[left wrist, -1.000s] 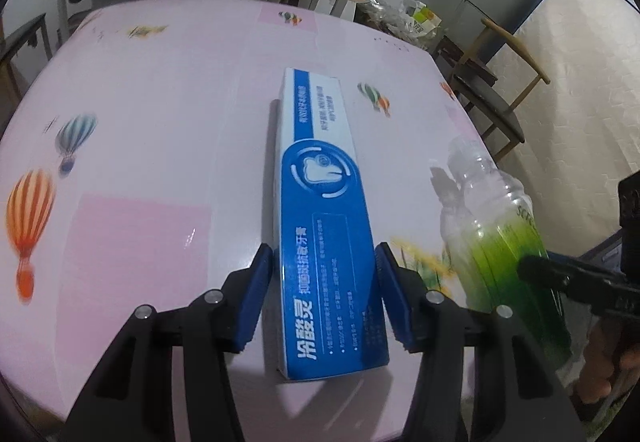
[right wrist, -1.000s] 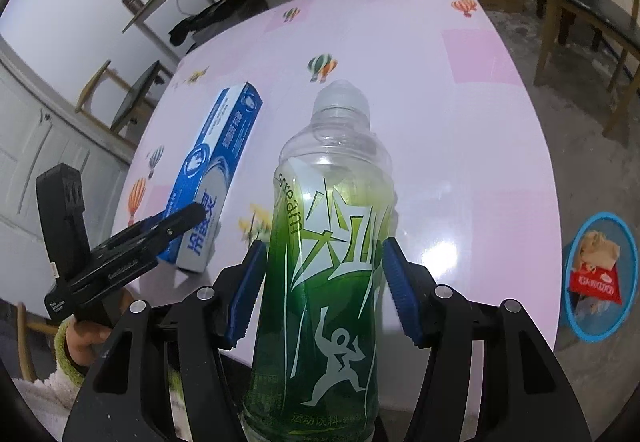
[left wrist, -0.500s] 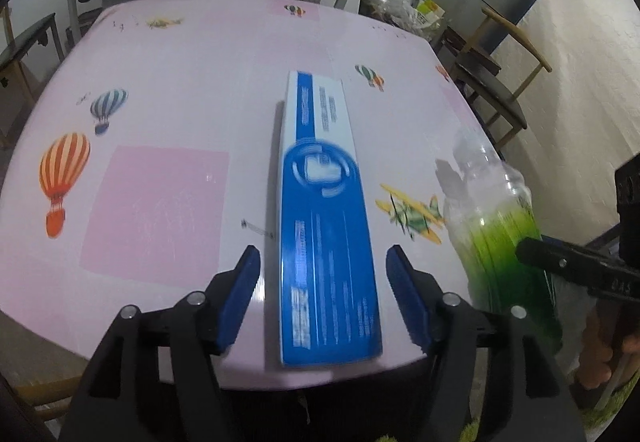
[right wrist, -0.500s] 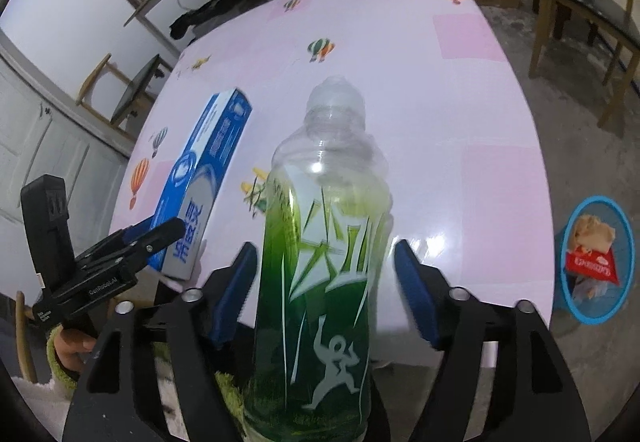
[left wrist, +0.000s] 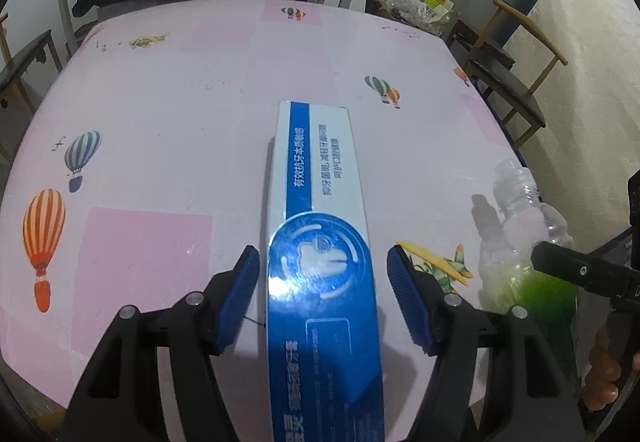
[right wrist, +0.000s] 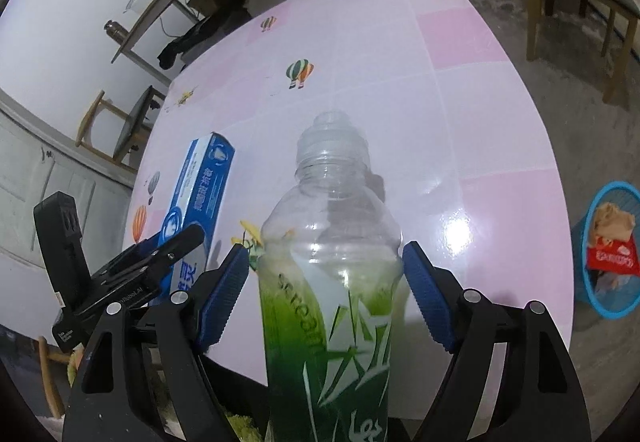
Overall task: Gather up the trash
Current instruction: 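Lift the toothpaste box with the left tool while the right tool lifts the bottle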
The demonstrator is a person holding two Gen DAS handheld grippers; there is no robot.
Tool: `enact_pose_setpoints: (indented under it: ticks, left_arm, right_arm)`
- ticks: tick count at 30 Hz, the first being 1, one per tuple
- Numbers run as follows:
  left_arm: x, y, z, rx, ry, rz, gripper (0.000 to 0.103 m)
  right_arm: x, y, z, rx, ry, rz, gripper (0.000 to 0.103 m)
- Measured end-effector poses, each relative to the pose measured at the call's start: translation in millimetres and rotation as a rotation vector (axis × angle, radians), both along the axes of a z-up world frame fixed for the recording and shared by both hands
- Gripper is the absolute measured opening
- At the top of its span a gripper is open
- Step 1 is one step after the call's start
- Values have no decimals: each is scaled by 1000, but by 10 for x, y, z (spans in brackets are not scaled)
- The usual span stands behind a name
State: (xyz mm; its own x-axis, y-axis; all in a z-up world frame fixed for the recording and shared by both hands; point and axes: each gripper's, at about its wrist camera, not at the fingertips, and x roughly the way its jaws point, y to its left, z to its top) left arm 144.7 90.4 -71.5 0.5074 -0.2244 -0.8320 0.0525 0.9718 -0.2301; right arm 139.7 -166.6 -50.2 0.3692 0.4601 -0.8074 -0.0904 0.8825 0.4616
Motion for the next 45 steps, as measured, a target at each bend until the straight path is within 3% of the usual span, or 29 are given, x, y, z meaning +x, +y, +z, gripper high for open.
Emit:
enact_pose_setpoints:
  ticks: [2,7,20,45]
  left_arm:
    - [9,12,-10,-6,1,4,62]
    - [-16,48,-29,-23,0,9,50]
    - [-232,63,-2,-31,19,-12,49]
    - [-101,-29,-18,4,8,15,50]
  right_arm:
    - [5,-26,-10,6,8,-3,68]
    - [-13,-33,-8,10,6,1,67]
    - [-146,45,12,17,29,37,67]
    - [-76,39,-58,10,64,35,67]
